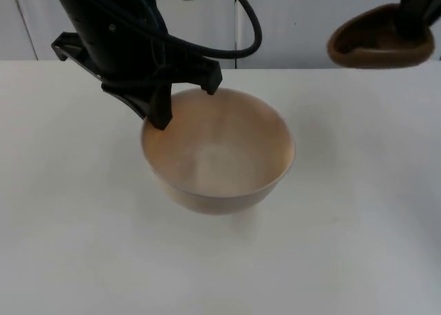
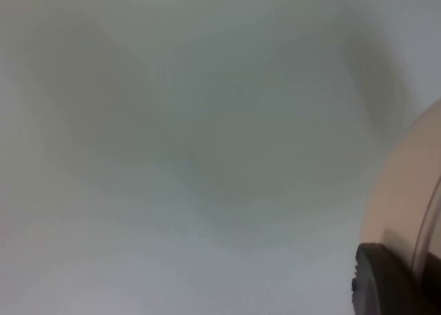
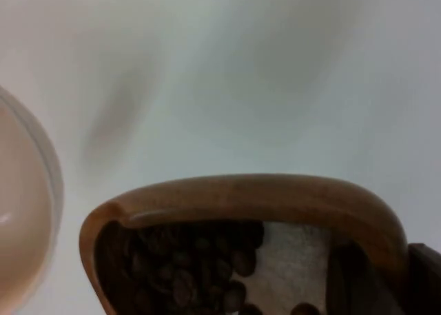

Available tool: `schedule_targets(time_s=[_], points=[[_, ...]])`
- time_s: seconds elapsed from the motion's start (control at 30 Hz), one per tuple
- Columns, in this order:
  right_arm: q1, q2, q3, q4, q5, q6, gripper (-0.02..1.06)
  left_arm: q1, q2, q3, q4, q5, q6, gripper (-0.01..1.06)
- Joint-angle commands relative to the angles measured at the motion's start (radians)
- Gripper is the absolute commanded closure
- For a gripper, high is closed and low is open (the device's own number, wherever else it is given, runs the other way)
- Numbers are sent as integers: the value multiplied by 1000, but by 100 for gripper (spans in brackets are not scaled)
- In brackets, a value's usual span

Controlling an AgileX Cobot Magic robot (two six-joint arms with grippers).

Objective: Pick up the bowl with the left hand and pour the coffee beans from the cup into the bowl with the right hand.

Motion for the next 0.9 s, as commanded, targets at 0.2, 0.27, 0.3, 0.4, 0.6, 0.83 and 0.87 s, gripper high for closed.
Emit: schedule_targets(time_s=[0.2, 0.27, 0.3, 0.4, 0.6, 0.83, 0.87], points=[[80, 42, -114, -19, -1, 25, 105, -6, -15, -7, -11, -6, 2, 105], [90, 44, -119, -36, -1, 25, 105, -6, -15, -7, -11, -6, 2, 105], [100, 44, -122, -49, -1, 25, 105, -6, -15, -7, -11, -6, 2, 105], [130, 43, -122, -78, -1, 26, 105, -6, -15, -7, -11, -12, 2, 105], [160, 43, -122, -102, -1, 26, 105, -6, -15, -7, -11, -14, 2, 105], [212, 41, -122, -162, -1, 19, 105, -6, -5, -7, -11, -24, -4, 105], [212, 41, -122, -167, -1, 19, 105, -6, 3, -7, -11, -24, -7, 105]])
